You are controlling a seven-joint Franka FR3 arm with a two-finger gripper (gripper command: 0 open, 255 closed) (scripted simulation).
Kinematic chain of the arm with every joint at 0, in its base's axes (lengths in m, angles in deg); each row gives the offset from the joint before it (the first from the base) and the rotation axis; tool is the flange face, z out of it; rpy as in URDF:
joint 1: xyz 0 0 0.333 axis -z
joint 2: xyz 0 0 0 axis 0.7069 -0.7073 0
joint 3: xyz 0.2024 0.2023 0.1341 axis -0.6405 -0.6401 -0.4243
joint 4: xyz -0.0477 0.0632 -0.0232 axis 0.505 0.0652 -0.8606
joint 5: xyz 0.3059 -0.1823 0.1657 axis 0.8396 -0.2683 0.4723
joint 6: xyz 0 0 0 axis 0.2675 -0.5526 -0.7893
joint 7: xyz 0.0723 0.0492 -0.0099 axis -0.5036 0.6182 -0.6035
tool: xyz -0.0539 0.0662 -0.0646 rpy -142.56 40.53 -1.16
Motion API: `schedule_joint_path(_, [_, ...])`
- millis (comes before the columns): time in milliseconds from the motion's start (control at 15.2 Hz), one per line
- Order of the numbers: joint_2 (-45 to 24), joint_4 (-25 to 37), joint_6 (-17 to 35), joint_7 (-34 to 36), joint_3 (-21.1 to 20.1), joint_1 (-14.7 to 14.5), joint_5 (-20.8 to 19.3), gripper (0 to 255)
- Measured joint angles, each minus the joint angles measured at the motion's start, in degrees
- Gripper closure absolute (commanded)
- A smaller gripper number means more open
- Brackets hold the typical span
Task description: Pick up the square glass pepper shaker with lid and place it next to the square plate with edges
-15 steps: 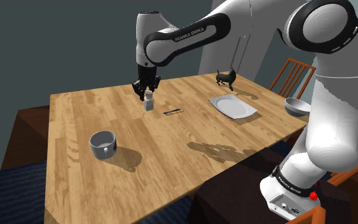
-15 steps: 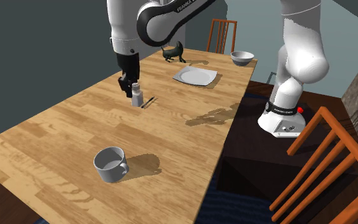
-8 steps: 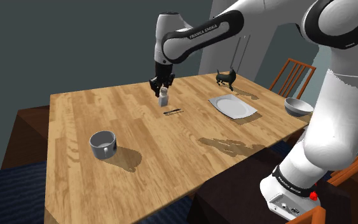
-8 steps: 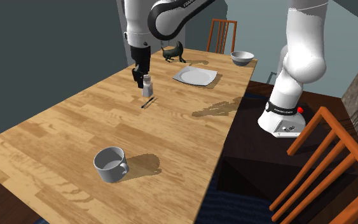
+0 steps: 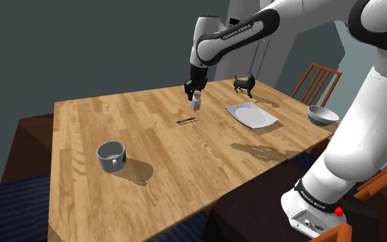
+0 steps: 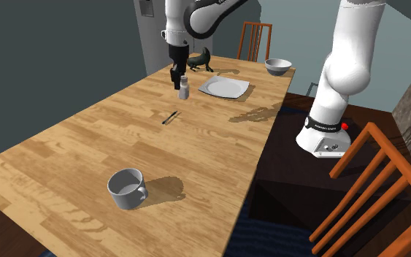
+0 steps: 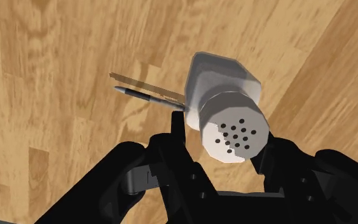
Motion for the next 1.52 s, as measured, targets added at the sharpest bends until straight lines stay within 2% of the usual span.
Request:
schedule_joint_path(132, [1.7, -2.3, 0.8, -2.6, 0.9, 1.4, 0.7, 255])
schedule_joint_path(726, [4.0, -5.6, 2.1, -16.3, 6.3, 8.4, 3.1, 255])
schedule_joint_path(1518, [1.3, -2.2, 1.5, -33.8, 13.4, 17.2, 5.9, 255])
